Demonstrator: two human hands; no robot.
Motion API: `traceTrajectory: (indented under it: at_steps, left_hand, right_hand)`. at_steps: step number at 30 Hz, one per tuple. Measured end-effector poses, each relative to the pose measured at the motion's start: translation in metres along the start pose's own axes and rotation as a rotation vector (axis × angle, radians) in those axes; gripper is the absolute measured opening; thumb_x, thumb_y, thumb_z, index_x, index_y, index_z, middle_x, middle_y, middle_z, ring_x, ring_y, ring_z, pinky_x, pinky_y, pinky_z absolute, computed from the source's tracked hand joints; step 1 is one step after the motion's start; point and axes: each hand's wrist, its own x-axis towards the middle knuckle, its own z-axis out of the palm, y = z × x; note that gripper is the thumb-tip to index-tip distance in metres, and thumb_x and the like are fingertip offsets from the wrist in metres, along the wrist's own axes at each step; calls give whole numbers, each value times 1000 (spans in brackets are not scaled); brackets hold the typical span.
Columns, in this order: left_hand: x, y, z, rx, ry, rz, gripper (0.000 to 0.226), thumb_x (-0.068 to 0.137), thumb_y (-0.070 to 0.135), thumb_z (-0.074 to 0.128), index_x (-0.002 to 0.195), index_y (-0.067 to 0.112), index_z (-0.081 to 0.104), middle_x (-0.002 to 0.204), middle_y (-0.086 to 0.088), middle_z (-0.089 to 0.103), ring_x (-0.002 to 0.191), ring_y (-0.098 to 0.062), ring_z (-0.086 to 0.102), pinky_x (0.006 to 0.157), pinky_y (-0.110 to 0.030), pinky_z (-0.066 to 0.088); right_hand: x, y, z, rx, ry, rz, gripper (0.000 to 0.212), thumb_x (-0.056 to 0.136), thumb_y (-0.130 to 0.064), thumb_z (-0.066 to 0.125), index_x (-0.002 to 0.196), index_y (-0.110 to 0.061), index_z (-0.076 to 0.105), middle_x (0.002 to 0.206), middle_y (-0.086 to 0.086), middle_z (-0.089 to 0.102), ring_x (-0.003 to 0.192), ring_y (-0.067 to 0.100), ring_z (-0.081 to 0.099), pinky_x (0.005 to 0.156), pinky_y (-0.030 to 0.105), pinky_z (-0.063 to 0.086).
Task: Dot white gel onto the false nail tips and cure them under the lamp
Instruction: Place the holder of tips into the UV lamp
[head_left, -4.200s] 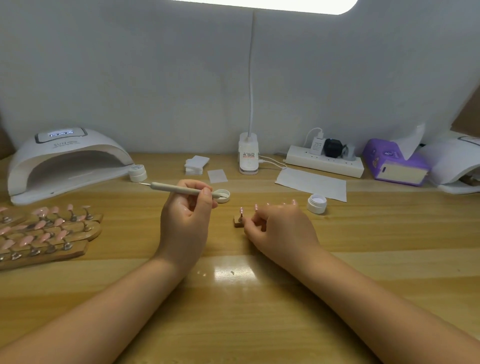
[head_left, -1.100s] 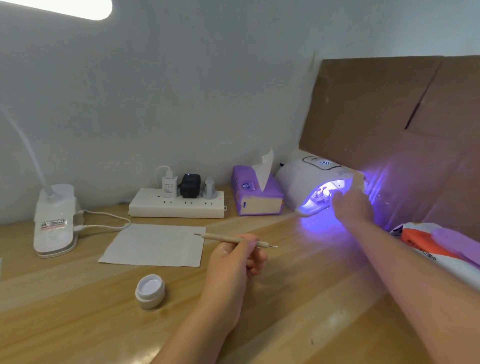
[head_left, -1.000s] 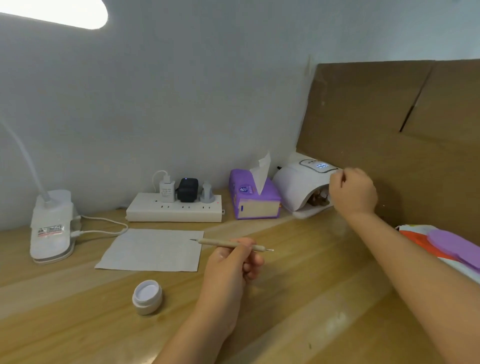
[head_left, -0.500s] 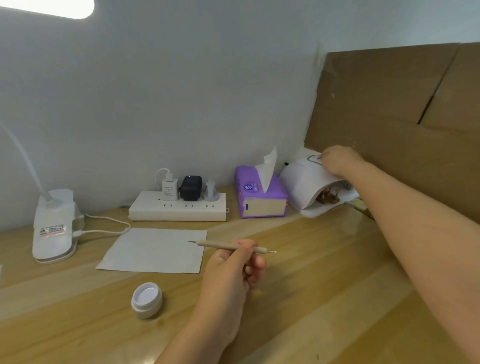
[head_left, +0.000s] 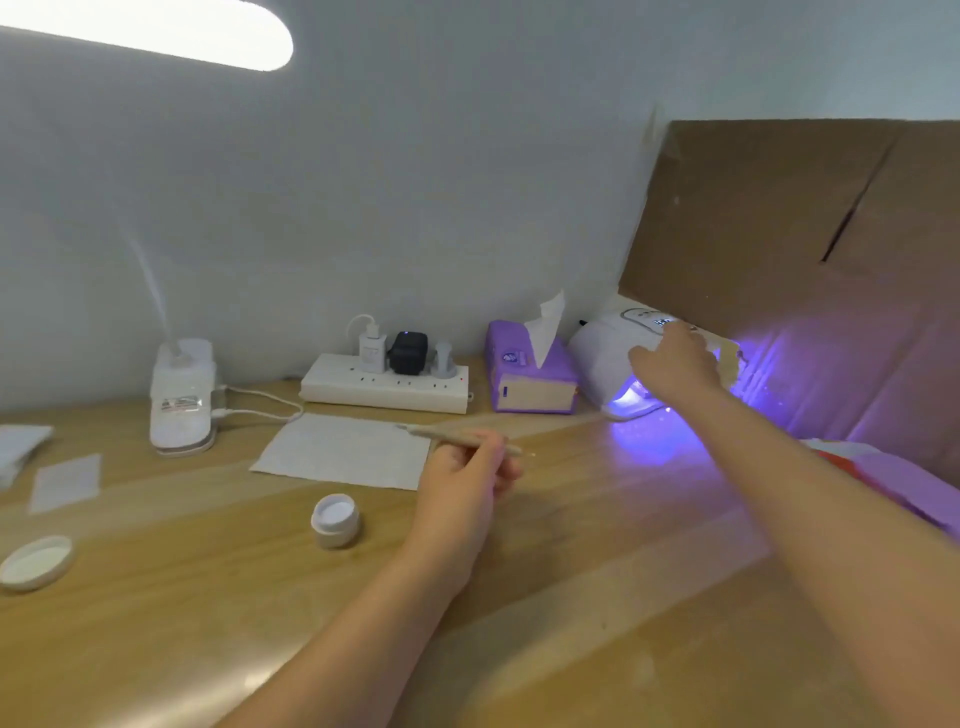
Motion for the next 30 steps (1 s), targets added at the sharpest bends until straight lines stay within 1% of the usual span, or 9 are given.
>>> traceTrajectory:
  at_steps: [2,6,9,12,15,19,21,26,30]
  left_hand:
    - [-7,23,3,2,1,127,14,97,8,52,85,9,58,63,-2,59,59,-11,54,57,-20,45]
    - [-24,77,0,-101,-56,325,14,95,7,52,83,11,57,59,1,61,55,-10,53,54,-19,45]
    - [-44,101,-30,-88,-17,393,10,94,7,53,86,8,58,61,-1,62,57,-11,55,57,-21,47]
    - [-63,109,-86,25,76,404,10,95,9,53,87,9,60,62,-1,63,60,-12,57,58,-21,48]
    - [-80,110,-153,88,233,375,10,96,10,52,89,8,60,61,-2,62,59,-11,57,58,-22,47]
    - [-109,109,-230,134,492,357,15,96,10,53,84,9,62,59,0,59,54,-10,53,58,-25,43]
    - [-122,111,-255,184,577,388,19,96,12,54,78,12,61,57,3,57,54,-9,53,56,-24,43]
    - [-135,136,-294,205,737,487,16,94,16,55,79,16,61,55,8,57,56,-8,53,55,-22,45]
    - [-134,166,-321,341,710,507,12,93,18,56,83,15,61,57,8,60,55,-5,54,54,-16,44]
  right_hand:
    - [-44,-17,3,207,39,30,46,85,-22,55,126,-5,46,126,16,53,114,35,53,87,38,42]
    - [-125,-63,12,441,-39,-176,30,84,-17,58,111,-4,58,105,11,64,98,30,59,70,31,40]
    - [-171,-95,14,502,-154,-313,13,84,-21,59,97,-18,59,76,-8,58,78,17,57,64,27,38]
    - [-209,-126,19,502,-276,-430,7,83,-23,56,90,-25,58,66,-11,53,69,11,52,62,28,40]
    - [-248,-159,24,486,-352,-566,5,82,-25,56,80,-25,60,65,-10,57,64,6,53,54,26,40]
    - [-300,-201,37,461,-499,-771,9,83,-24,58,75,-23,62,68,-8,60,65,9,55,58,30,47]
    - [-324,-220,47,443,-536,-837,8,83,-25,58,76,-25,62,68,-11,59,65,6,54,57,26,44]
    - [-382,-266,75,392,-673,-901,9,85,-26,57,83,-25,66,70,-13,57,69,6,54,62,26,43]
    - [-421,-299,103,315,-822,-966,16,90,-30,57,99,-24,70,78,-14,58,73,10,57,65,27,46]
